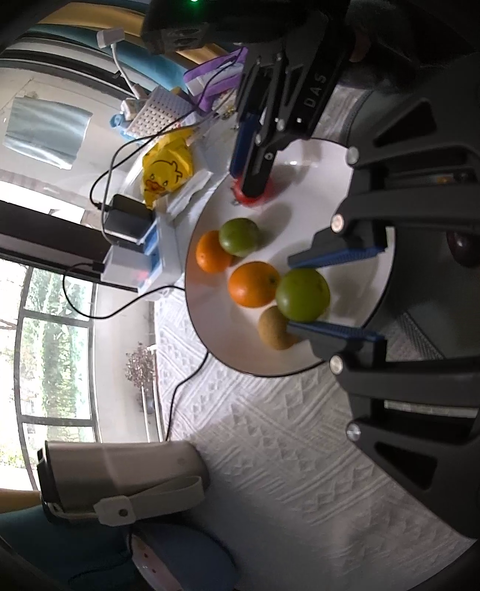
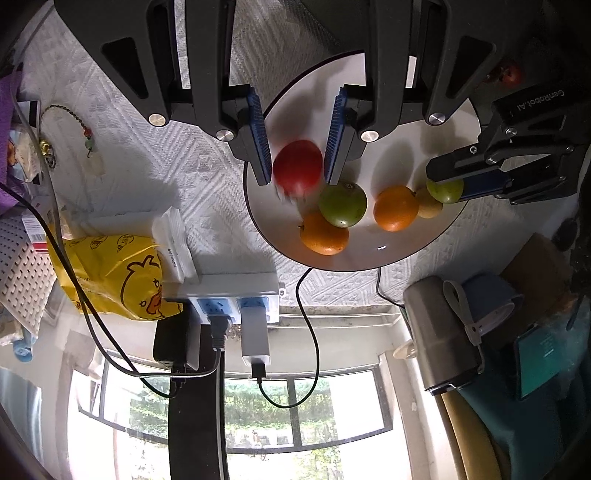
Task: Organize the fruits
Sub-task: 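Carry the red tomato and green apple onto the white plate and open both tools, then withdraw both open tools from the plate back over the tray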
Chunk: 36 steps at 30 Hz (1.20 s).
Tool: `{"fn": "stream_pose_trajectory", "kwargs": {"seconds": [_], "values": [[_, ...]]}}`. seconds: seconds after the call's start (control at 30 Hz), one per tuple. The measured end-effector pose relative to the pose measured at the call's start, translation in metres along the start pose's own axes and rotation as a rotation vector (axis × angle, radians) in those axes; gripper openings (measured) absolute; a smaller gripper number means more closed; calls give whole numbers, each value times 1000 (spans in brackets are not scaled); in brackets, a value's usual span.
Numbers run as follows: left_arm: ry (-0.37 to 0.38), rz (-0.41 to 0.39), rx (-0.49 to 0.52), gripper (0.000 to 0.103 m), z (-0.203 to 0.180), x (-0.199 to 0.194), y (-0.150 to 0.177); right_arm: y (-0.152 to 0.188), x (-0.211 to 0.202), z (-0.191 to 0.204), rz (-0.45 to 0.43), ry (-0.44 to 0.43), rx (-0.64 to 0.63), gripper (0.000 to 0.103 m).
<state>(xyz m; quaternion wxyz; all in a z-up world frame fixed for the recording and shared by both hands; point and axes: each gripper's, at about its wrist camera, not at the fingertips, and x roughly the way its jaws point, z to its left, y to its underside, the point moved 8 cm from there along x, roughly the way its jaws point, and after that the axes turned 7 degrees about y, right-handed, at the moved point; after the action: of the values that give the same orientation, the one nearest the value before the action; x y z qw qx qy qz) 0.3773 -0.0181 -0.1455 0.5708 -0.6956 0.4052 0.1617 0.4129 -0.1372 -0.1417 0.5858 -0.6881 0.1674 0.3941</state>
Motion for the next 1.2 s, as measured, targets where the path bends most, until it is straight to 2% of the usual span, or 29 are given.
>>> {"fn": "stream_pose_trajectory", "kwargs": {"seconds": [0.33,0.43,0.8,1.2], "values": [[-6,-55,-10,36,-2,-21,-9,-5,-13,-1,-21,17,4,32],[1,-79,-14,44,-5,-33,-11,-8,-25,1,-39,18,3,32],[-9,-151,-7,45,-15,-80,-7,-3,-71,18,-89,15,-7,32],[-15,-217,3,45,-26,-131,12,8,-120,40,-142,16,-30,32]]}}
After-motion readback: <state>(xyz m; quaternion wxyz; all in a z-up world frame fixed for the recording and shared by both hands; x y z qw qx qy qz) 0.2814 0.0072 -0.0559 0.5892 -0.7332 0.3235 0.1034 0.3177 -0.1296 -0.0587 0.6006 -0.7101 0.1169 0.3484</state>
